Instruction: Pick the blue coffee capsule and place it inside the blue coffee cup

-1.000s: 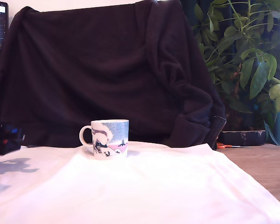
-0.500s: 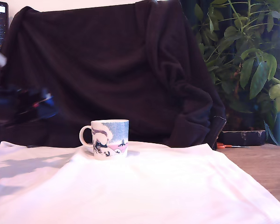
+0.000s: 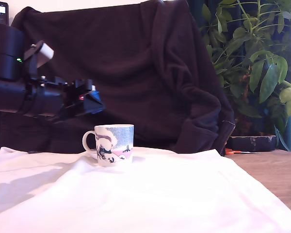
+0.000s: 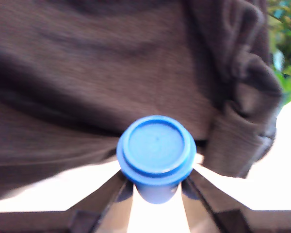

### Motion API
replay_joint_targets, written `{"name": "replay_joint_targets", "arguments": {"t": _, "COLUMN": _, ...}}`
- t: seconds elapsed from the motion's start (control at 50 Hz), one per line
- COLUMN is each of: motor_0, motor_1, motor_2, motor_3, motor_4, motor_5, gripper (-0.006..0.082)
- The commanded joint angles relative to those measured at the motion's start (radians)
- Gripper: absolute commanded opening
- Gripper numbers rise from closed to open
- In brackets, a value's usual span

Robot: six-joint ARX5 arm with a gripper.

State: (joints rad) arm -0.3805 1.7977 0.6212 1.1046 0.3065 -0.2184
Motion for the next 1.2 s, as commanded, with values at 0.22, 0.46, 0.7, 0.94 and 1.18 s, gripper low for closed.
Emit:
{"name": "replay_joint_targets", "arguments": {"t": 0.22, "motor_0": -0.037, "motor_1": 0.009, "motor_2": 0.008, "motor_3": -0.063, "motor_4": -0.001, "motor_5": 0.010, "gripper": 0.0128}}
{"name": "replay_joint_targets", "arguments": {"t": 0.46, "motor_0": -0.039, "motor_1": 0.009, "motor_2": 0.010, "motor_3": -0.102, "motor_4": -0.025, "motor_5": 0.017, "gripper": 0.0130}}
{"name": "replay_joint_targets", "arguments": {"t": 0.7, "motor_0": -0.039, "motor_1": 0.009, "motor_2": 0.014, "motor_3": -0.145, "motor_4": -0.034, "motor_5": 0.017, "gripper": 0.0360}}
{"name": "replay_joint_targets", "arguments": {"t": 0.94, "motor_0": -0.042, "motor_1": 0.009, "motor_2": 0.031, "motor_3": -0.147, "motor_4": -0.025, "motor_5": 0.017, "gripper": 0.0489}}
{"name": "replay_joint_targets", "arguments": {"t": 1.18, "motor_0": -0.037, "motor_1": 0.006, "motor_2": 0.042, "motor_3": -0.128, "motor_4": -0.023, "motor_5": 0.017, "gripper": 0.0270}}
